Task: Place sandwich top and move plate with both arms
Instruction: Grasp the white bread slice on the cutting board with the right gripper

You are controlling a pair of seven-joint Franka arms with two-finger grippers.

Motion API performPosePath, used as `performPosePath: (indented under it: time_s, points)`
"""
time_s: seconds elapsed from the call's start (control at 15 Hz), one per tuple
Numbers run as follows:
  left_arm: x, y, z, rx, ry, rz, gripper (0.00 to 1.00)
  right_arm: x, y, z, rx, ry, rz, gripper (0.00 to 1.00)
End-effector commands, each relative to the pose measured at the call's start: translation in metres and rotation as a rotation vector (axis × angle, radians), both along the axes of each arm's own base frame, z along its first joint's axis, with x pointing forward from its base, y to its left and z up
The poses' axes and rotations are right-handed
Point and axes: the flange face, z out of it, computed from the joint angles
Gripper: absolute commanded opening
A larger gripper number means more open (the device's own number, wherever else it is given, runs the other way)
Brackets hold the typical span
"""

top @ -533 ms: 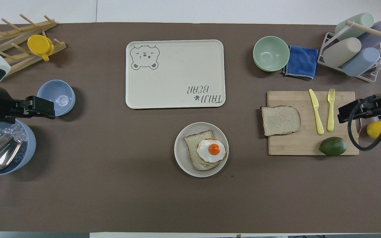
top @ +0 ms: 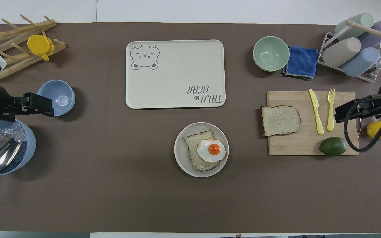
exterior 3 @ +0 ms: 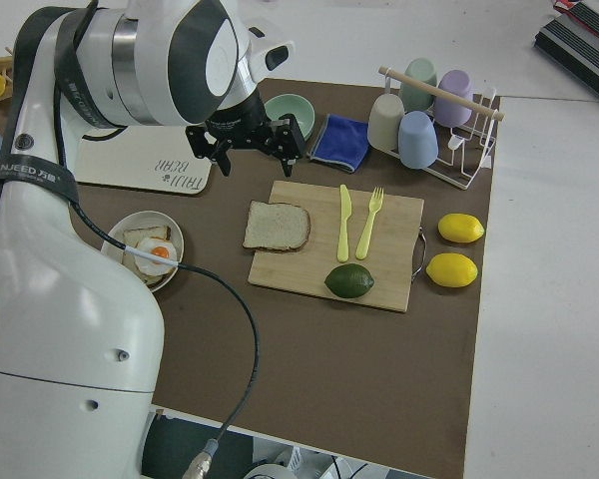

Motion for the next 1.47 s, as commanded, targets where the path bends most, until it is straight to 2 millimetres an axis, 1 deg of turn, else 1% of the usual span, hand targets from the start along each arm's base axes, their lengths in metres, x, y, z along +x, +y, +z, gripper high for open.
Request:
performPosePath:
  time_s: [0.0,0.2,0.33,0.4,0.47,0.53,0.6,0.67,0.8,0.87,0.93,1.07,1.2,1.27,1.4]
  points:
    - [0.003,0.002,0.006,-0.018,-0.003,0.001,1.0,-0.001,-0.002,0.001,0.024,-0.012,-0.015,1.0]
    - [0.003,-0.002,0.005,-0.017,-0.003,-0.002,1.0,-0.005,0.001,0.001,0.022,0.002,-0.002,1.0]
    - [0.003,-0.003,0.005,-0.017,-0.003,-0.005,1.0,0.0,0.006,0.0,0.024,-0.036,0.022,1.0]
    - [0.003,-0.002,0.006,-0.018,-0.005,-0.005,1.0,0.002,0.018,-0.011,0.007,-0.06,0.051,1.0]
    - [0.003,-0.002,0.006,-0.018,-0.005,-0.003,1.0,0.001,0.053,-0.021,-0.04,-0.084,0.121,1.0]
    - [0.003,-0.002,0.006,-0.018,-0.005,-0.003,1.0,0.003,0.072,-0.034,-0.085,-0.093,0.137,1.0]
    - [0.003,-0.002,0.006,-0.016,-0.005,-0.006,1.0,0.009,0.087,-0.049,-0.115,-0.09,0.128,1.0]
    - [0.003,-0.002,0.006,-0.016,-0.004,-0.008,1.0,0.017,0.111,-0.073,-0.139,-0.072,0.15,1.0]
    - [0.002,-0.003,0.005,-0.016,-0.002,-0.01,1.0,0.032,0.149,-0.121,-0.254,-0.082,0.185,1.0]
    - [0.002,-0.004,0.005,-0.016,-0.002,-0.011,1.0,0.036,0.171,-0.145,-0.32,-0.096,0.189,1.0]
    - [0.002,-0.004,0.005,-0.016,-0.002,-0.013,1.0,0.039,0.18,-0.167,-0.356,-0.119,0.18,1.0]
    - [0.002,-0.002,0.004,-0.015,0.001,0.0,1.0,0.038,0.183,-0.217,-0.375,-0.121,0.216,1.0]
    - [0.002,0.001,0.005,-0.015,-0.001,0.001,1.0,0.035,0.186,-0.259,-0.38,-0.109,0.197,1.0]
    - [0.002,0.001,0.004,-0.015,0.001,0.001,1.0,0.036,0.184,-0.275,-0.392,-0.112,0.191,1.0]
    - [0.001,0.001,0.003,-0.014,0.004,0.001,1.0,0.034,0.183,-0.284,-0.415,-0.116,0.178,1.0]
